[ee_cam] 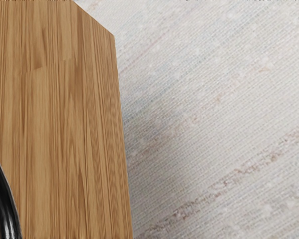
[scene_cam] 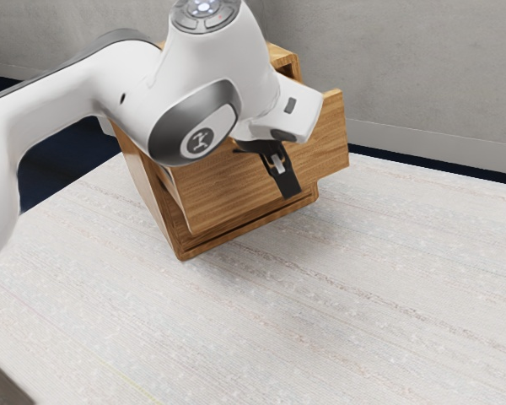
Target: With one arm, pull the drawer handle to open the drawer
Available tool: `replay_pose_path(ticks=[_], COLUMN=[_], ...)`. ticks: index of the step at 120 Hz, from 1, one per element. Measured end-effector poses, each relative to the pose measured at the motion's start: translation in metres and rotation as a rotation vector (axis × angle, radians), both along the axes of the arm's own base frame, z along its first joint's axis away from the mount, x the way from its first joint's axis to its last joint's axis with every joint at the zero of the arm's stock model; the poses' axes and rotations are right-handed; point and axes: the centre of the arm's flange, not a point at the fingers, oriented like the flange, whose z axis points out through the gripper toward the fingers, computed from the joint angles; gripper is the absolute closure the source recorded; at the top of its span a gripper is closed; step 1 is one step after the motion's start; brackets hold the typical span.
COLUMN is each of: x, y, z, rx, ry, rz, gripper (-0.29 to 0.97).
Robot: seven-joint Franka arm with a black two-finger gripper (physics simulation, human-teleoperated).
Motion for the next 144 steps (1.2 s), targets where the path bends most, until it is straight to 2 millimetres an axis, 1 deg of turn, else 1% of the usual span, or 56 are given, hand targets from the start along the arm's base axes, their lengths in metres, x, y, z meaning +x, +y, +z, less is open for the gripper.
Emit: replay_pose_path(ticks=[18,34,51,70,79,90,98,119,144], x=[-0.003,-0.006,-0.016,-0.027,-0.034,-0.040,-0.041,-0.045,-0.047], y=[-0.006,-0.019,-0.029,-0.031,-0.030,-0.039,-0.045,-0.067,-0.077], z=[-0.002,-0.002,0.000,0.003,0.006,0.007,0.006,0.005,0.006], rx=[-0.005,-0.012,-0.015,-0.019,-0.020,-0.021,-0.025,-0.034,-0.045], ry=[0.001,-0.002,-0.004,-0.008,-0.011,-0.015,-0.018,-0.027,-0.039], rz=[-0.001,-0.013,-0.022,-0.017,-0.013,-0.024,-0.031,-0.060,-0.070], gripper=[0.00,0.00,0.01,0.00,0.04,0.08,0.05,0.02,0.00])
